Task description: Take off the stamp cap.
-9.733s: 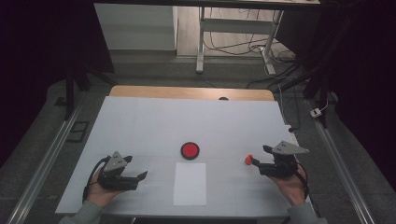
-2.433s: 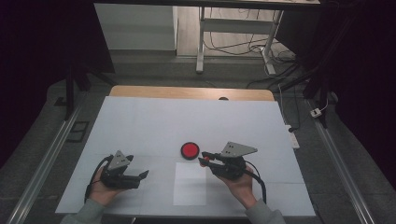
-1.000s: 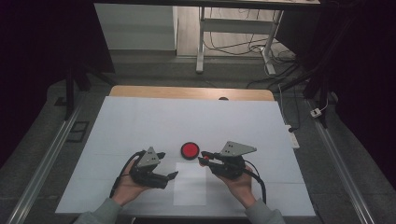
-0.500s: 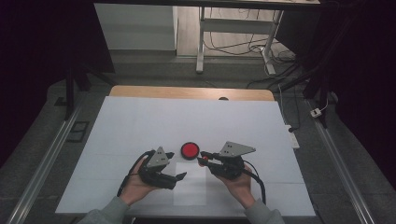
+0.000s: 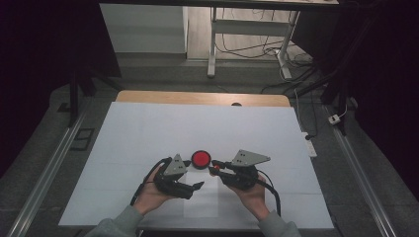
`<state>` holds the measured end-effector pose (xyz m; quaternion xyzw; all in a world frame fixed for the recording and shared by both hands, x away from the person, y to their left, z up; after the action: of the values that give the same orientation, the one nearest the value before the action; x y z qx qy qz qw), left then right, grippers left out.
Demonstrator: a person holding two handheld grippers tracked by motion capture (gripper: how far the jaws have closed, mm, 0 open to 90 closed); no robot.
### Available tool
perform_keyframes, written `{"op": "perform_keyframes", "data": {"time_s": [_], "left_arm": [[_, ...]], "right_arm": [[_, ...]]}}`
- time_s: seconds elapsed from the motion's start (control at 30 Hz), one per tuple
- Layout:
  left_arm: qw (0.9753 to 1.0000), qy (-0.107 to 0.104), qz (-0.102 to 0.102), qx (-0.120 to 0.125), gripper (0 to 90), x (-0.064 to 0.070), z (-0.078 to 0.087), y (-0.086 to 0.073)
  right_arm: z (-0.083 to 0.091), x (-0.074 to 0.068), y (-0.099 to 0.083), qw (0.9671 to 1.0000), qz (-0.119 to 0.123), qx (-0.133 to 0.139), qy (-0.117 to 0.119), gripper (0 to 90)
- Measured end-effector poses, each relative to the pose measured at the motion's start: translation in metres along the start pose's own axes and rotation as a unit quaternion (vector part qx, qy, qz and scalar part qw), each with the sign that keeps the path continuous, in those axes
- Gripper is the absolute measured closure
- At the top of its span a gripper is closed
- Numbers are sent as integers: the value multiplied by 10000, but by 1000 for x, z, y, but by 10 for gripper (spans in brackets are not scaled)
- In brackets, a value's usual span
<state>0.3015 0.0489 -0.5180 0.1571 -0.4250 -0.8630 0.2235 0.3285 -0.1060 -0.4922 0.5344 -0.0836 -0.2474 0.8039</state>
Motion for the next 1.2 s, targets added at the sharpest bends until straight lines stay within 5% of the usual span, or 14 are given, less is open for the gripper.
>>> {"op": "perform_keyframes", "data": {"time_s": [0.87, 1.2], "left_arm": [[9998, -159, -126, -49, 207, 9, -27, 17], [9997, -144, -193, -88, 303, 9, -36, 20]], "right_arm": [[1, 0, 1, 10000, 0, 36, -18, 720], [1, 1, 1, 10000, 3, 37, -15, 720]]}}
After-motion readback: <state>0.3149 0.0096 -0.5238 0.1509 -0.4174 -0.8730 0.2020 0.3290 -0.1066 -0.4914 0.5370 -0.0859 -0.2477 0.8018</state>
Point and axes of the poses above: each handheld gripper's, and its own axes: z roughly backward along the jaws, y roughly out of its top, x roughly to its right, the point moved 6 cm from there along -z, roughly forward along the jaws, and after that the axes turned 6 degrees about -z, right-handed, at the moved point
